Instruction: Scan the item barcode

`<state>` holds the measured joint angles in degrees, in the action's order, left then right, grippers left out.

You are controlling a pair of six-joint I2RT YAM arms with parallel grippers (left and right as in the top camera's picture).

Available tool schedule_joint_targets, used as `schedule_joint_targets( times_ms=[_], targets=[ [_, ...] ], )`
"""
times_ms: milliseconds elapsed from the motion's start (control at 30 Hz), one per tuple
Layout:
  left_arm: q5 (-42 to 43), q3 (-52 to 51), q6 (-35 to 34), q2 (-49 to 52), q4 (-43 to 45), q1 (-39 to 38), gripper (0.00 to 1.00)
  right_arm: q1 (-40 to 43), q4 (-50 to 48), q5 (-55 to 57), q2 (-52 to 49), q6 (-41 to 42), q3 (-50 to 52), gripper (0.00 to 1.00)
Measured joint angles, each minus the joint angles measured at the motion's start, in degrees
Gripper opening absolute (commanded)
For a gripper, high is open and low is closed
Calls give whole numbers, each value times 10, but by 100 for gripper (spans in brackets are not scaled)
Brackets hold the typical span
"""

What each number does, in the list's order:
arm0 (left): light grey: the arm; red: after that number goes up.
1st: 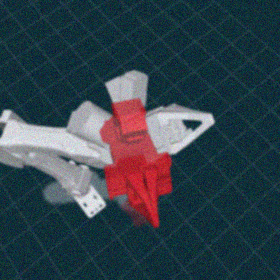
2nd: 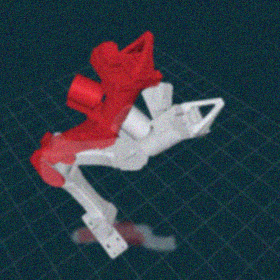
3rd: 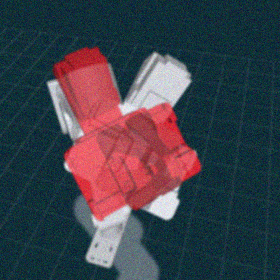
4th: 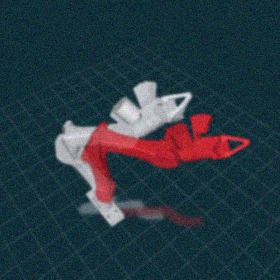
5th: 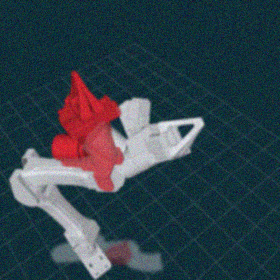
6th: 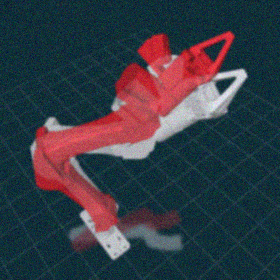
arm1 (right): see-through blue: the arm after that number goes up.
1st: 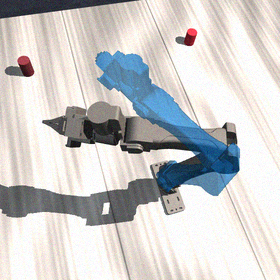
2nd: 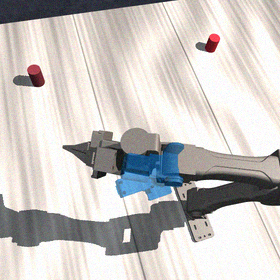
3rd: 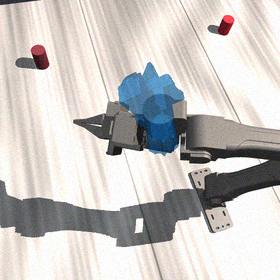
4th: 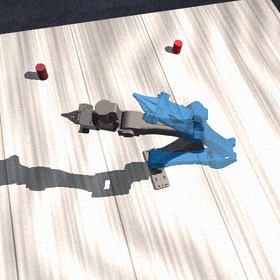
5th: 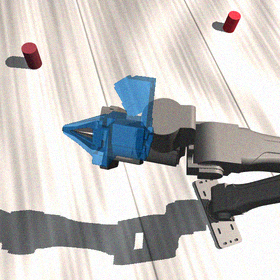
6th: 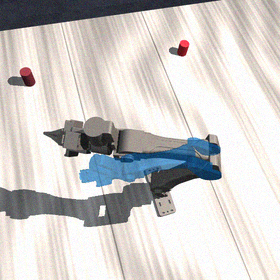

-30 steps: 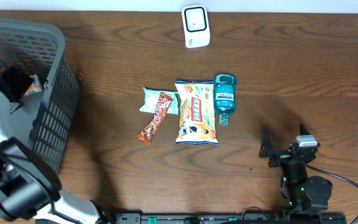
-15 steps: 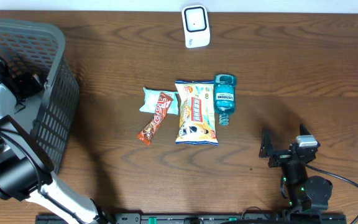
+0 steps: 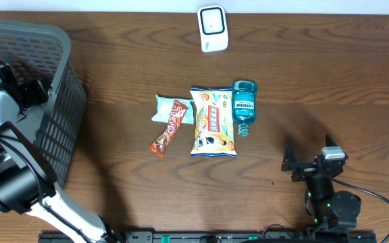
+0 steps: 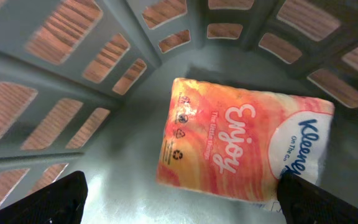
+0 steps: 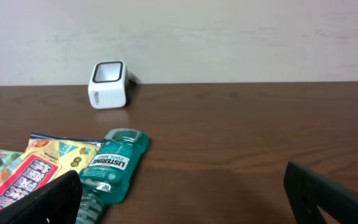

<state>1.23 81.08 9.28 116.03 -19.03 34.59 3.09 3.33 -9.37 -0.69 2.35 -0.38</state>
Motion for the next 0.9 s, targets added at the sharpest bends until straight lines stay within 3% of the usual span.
schedule_joint_targets(
  times_ms=[167, 333, 500, 900],
  targets=[
    [5, 2, 0, 9, 7, 0, 96, 0, 0, 0, 0, 0, 0, 99],
    [15, 5, -3, 13, 11, -2, 67, 0, 0, 0, 0, 0, 0, 99],
    [19, 6, -2, 15, 10, -6, 45, 0, 0, 0, 0, 0, 0, 99],
    [14, 7, 0, 10, -26, -5, 45, 0, 0, 0, 0, 0, 0, 99]
  ],
)
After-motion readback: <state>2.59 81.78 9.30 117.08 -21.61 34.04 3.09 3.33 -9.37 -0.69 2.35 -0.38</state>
